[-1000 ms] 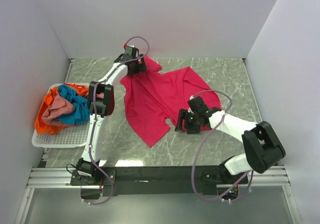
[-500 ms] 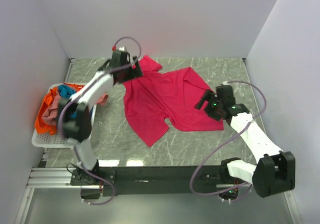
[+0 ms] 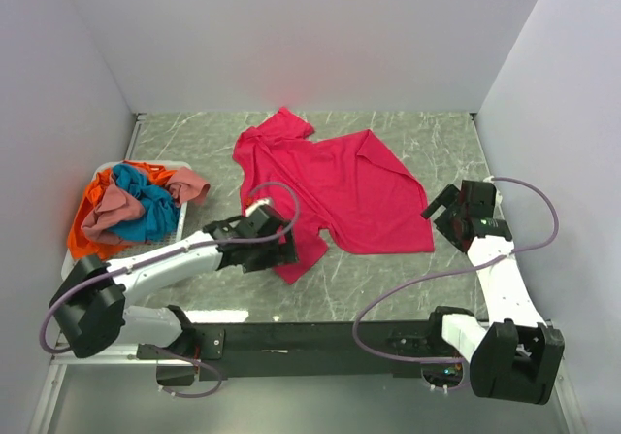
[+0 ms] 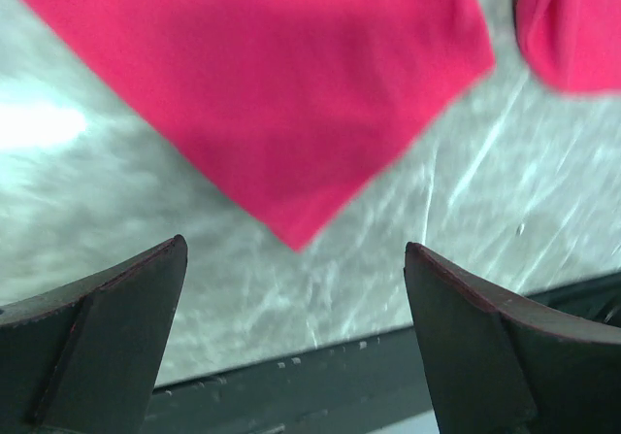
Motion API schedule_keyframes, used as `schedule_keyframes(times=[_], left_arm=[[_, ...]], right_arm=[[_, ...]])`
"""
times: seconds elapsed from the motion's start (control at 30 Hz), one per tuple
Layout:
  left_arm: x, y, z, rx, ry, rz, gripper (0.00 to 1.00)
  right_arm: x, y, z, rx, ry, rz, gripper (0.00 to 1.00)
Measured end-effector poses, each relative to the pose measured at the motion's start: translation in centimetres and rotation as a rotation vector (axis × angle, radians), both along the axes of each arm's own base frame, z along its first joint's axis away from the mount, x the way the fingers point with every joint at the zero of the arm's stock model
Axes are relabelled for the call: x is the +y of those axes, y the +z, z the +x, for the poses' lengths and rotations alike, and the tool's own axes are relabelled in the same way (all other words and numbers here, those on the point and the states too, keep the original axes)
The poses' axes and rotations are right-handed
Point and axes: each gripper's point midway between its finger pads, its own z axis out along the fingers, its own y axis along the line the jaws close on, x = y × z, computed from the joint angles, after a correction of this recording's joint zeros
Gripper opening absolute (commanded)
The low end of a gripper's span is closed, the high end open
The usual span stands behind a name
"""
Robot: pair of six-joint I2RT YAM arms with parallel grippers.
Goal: Fold and stack the t-shirts
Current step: Flatten the tshirt out
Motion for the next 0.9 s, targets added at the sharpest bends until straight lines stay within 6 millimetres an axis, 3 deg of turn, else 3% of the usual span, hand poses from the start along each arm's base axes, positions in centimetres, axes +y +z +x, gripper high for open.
schedule_keyframes(times=[0.13,0.27,0.5,0.73,0.77,0.83,0.9], left_arm=[[-1.8,-1.2,-1.9,0.041,-0.046,0.005,0.99],[-2.8,-2.9,-2.1,0.081,-0.058,0.072,0.93],[-3.4,-5.3,-1.7,0.132,-0.066,0.222,0.62],[-1.9,-6.0,-2.6,0.175,-0.056,0.293,0.48],[-1.6,-6.1,-2.7,0.180,-0.052,0.304,0.39],[-1.1,-6.1,-2.8,0.185,-0.036,0.325,0.32],[-0.8,-6.2,-2.9,0.190,-0.019,0.337,0.15]], right_arm=[[-0.2,-0.7,-0.6,0.018,-0.004,0.009,0.95],[-0.6,-0.8,-0.7,0.020,-0.013,0.010,0.95],[-0.7,-0.8,-0.6,0.017,-0.016,0.021,0.95],[-0.8,-1.0,-0.7,0.027,-0.021,0.027,0.95],[-0.8,-1.1,-0.7,0.029,-0.022,0.028,0.95],[-0.9,-1.1,-0.7,0.030,-0.022,0.030,0.94],[-0.9,-1.1,-0.8,0.031,-0.024,0.031,0.94]])
